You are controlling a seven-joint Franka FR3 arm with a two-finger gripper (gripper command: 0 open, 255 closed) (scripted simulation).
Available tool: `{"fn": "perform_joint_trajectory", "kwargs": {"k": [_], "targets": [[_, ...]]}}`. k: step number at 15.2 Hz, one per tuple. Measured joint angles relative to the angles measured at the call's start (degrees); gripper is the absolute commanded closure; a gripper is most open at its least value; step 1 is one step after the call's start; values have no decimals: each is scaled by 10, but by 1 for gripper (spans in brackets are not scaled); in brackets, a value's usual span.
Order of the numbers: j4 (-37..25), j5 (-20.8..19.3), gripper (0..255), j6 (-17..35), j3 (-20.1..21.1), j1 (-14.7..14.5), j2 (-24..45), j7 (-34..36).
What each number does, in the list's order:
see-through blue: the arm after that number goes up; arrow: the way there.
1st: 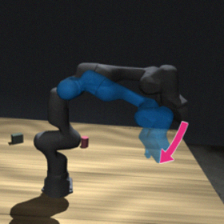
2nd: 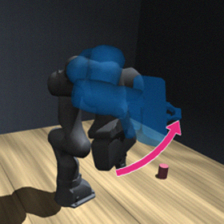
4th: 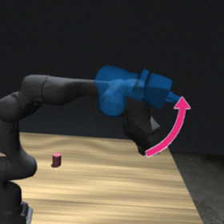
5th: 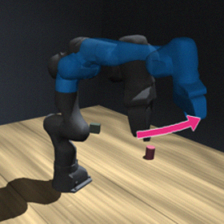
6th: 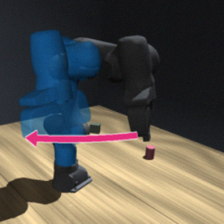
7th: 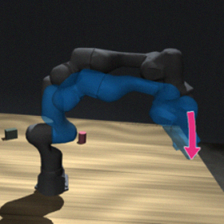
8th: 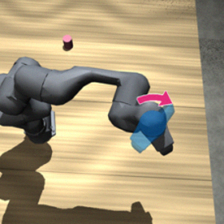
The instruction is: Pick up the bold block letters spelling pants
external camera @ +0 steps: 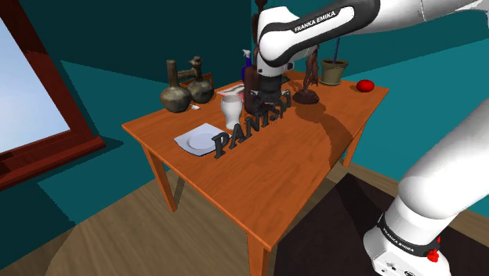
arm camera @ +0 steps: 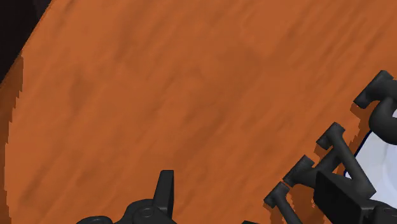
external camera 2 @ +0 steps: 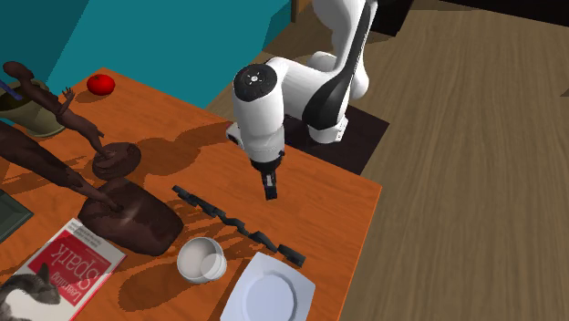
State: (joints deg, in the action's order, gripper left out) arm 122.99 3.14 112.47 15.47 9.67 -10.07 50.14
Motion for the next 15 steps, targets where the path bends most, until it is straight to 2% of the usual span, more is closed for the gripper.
{"fn": "perform_joint_trajectory", "kwargs": {"k": [5,11,15], "targets": [[-75,-19,0,32,3,15,110,143],[-186,-36,0,49,-22,22,238,292],[-200,-39,0,68,-29,20,263,326]]}}
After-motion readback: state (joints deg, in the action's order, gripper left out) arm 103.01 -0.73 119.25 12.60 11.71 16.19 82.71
